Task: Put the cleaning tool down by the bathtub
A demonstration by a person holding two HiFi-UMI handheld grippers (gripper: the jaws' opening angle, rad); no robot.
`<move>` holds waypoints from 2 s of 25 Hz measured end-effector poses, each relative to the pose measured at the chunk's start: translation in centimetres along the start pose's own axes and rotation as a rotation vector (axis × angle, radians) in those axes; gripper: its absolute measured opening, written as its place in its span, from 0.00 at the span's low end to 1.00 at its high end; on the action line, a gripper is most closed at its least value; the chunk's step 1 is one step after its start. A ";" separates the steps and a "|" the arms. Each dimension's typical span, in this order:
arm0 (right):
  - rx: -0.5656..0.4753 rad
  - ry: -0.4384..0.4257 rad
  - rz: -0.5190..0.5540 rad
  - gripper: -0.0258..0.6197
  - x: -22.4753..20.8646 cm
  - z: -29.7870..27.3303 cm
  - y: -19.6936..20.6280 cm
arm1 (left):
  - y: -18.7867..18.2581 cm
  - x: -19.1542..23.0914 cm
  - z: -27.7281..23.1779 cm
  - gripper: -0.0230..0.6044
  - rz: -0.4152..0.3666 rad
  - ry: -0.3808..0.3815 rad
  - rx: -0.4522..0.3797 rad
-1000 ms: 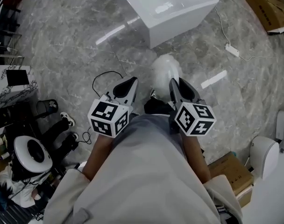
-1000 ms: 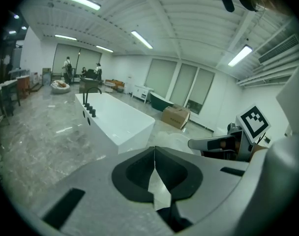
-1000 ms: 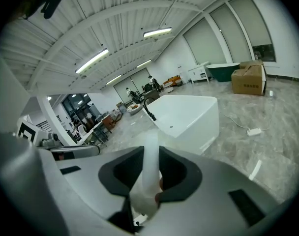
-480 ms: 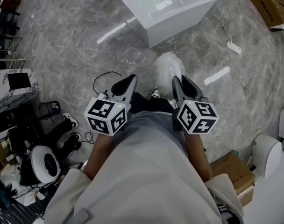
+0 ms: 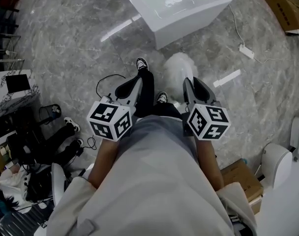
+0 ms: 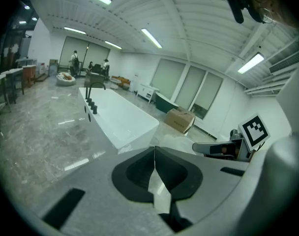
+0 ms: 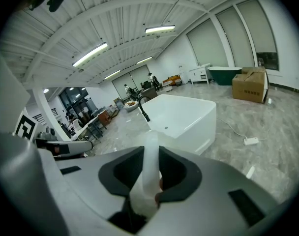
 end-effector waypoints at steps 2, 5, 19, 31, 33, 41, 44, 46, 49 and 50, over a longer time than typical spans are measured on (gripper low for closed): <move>0.000 0.002 0.005 0.18 0.1 -0.7 -0.9 | -0.9 0.6 -0.5 0.05 0.002 0.007 -0.004; 0.000 0.009 0.008 0.18 0.2 -1.7 -2.4 | -2.4 1.6 -1.3 0.05 0.007 0.022 -0.010; 0.034 0.013 0.016 0.18 1.1 -8.9 -9.7 | -9.6 8.6 -4.5 0.05 0.038 0.027 -0.007; 0.023 0.027 0.012 0.18 3.9 -14.6 -17.0 | -17.3 15.3 -5.8 0.05 0.024 0.060 -0.028; 0.018 0.035 0.011 0.18 4.3 -15.4 -18.1 | -18.5 16.2 -6.1 0.05 0.024 0.072 -0.034; -0.008 0.063 0.018 0.18 6.2 -18.8 -22.0 | -22.8 20.1 -7.3 0.05 -0.008 0.116 -0.061; -0.015 0.068 0.020 0.18 6.8 -19.9 -23.2 | -24.2 21.4 -7.4 0.05 -0.016 0.123 -0.069; -0.018 0.072 0.025 0.18 7.1 -20.6 -23.9 | -25.0 22.1 -7.5 0.05 -0.020 0.124 -0.075; -0.020 0.088 0.045 0.18 7.3 -21.5 -24.7 | -25.4 23.1 -7.8 0.05 -0.018 0.128 -0.079; -0.022 0.091 0.049 0.18 7.4 -21.8 -24.8 | -25.4 23.5 -7.9 0.05 -0.014 0.129 -0.078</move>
Point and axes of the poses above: the fingertips, and each gripper's own axes: z backward along the fingers, x to its left, y out of its underside, the point moved 1 cm from there along z, backward along the fingers, and after that the axes turned 12 degrees about x, right-handed, at the moved point
